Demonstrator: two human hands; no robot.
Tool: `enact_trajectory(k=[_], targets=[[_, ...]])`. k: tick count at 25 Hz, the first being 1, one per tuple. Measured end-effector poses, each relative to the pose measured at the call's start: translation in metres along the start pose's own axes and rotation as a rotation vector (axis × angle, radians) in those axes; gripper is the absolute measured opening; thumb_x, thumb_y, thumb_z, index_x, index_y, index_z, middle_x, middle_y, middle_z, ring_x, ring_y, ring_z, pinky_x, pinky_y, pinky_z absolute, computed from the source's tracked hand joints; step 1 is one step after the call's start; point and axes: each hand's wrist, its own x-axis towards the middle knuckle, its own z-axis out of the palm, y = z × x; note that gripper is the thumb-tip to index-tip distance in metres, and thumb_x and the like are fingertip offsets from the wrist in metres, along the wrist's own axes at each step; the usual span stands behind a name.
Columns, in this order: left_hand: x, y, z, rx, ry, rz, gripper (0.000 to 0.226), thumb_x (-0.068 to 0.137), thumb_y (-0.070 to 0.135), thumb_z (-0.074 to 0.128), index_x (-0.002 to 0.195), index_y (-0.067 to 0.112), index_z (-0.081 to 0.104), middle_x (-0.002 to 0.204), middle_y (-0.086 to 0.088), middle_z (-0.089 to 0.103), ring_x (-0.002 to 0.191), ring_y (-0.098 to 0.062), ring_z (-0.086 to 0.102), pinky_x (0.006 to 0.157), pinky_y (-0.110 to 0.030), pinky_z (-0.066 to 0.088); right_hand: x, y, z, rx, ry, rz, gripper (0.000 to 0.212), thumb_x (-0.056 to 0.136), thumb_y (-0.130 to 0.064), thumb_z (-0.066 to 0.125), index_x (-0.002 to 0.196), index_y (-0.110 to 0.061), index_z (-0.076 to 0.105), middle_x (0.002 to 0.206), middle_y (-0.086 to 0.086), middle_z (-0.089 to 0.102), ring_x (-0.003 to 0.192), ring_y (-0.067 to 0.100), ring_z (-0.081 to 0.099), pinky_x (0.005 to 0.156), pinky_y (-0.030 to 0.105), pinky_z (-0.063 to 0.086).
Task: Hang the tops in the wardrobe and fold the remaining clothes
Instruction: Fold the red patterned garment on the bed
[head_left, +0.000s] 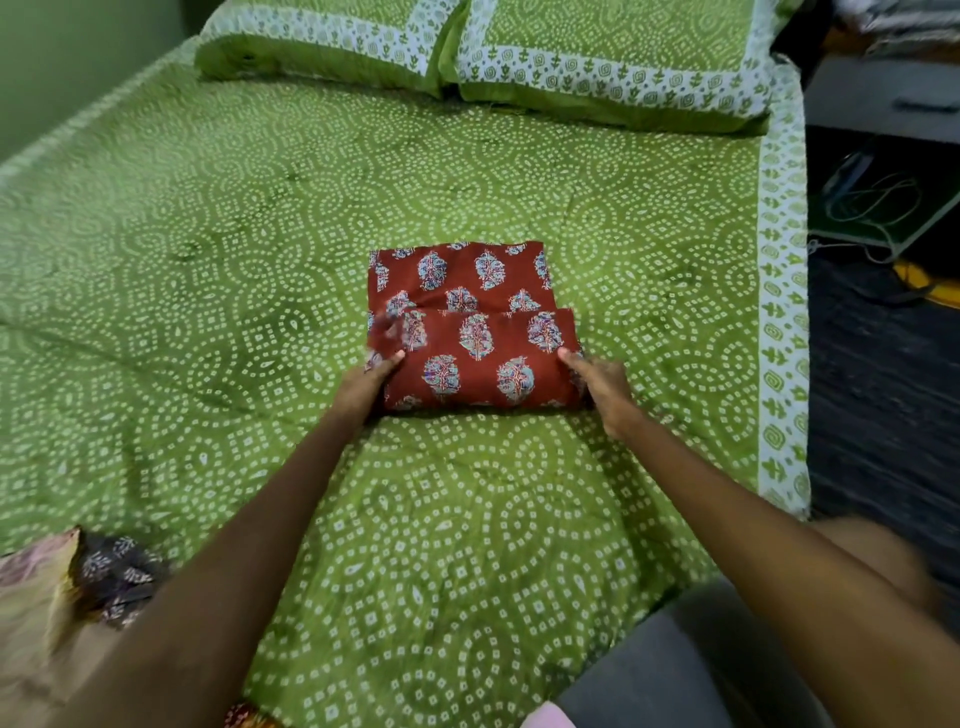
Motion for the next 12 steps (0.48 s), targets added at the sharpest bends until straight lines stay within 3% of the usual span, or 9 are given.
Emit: enact_trajectory(k=[3, 5, 6, 9, 12], targets=[[-0.012, -0.009, 0.004, 0.090, 0.083, 0.160, 0.043, 0.087, 0.017, 0.065, 0.124, 0.000, 0.055, 0.115, -0.010, 0.062, 0.094, -0.019, 0.060, 0.082, -0.026, 0.049, -0.010, 0.007, 0.005, -0.045, 0.042, -0.066, 0.041, 0.086, -0.020, 0.067, 0.121, -0.003, 0.056, 0.103, 0.001, 0.058, 0.094, 0.019, 0.058, 0.083, 0.028, 0.051], [-0.018, -0.009, 0.009, 0.135, 0.158, 0.253, 0.038, 0.088, 0.020, 0.063, 0.119, -0.003, 0.059, 0.114, -0.017, 0.064, 0.097, -0.023, 0.062, 0.085, -0.033, 0.051, -0.008, 0.001, 0.006, -0.086, 0.087, -0.143, 0.030, 0.092, -0.019, 0.059, 0.117, -0.003, 0.060, 0.108, 0.004, 0.062, 0.096, 0.023, 0.060, 0.090, 0.039, 0.051], [-0.021, -0.010, 0.009, 0.161, 0.186, 0.299, 0.033, 0.090, 0.024, 0.061, 0.113, -0.001, 0.063, 0.109, -0.018, 0.066, 0.094, -0.025, 0.064, 0.083, -0.035, 0.054, -0.009, 0.000, 0.005, -0.100, 0.089, -0.186, 0.027, 0.094, -0.021, 0.056, 0.114, -0.004, 0.062, 0.106, 0.007, 0.064, 0.094, 0.024, 0.061, 0.089, 0.041, 0.052], [-0.044, -0.032, 0.003, 0.249, 0.289, 0.356, 0.023, 0.093, 0.028, 0.057, 0.098, 0.008, 0.065, 0.092, -0.010, 0.066, 0.081, -0.020, 0.063, 0.063, -0.022, 0.052, -0.022, 0.017, 0.000, -0.161, 0.056, -0.252, 0.019, 0.098, -0.022, 0.048, 0.103, -0.010, 0.062, 0.096, 0.010, 0.064, 0.084, 0.020, 0.061, 0.075, 0.036, 0.052], [-0.066, -0.075, -0.007, 0.319, 0.330, 0.295, 0.038, 0.090, 0.038, 0.059, 0.102, 0.004, 0.068, 0.096, -0.010, 0.069, 0.086, -0.024, 0.066, 0.076, -0.035, 0.054, -0.039, 0.053, -0.003, -0.459, 0.038, -0.279, 0.020, 0.098, -0.022, 0.048, 0.097, -0.006, 0.061, 0.093, 0.012, 0.064, 0.085, 0.026, 0.060, 0.071, 0.033, 0.046]])
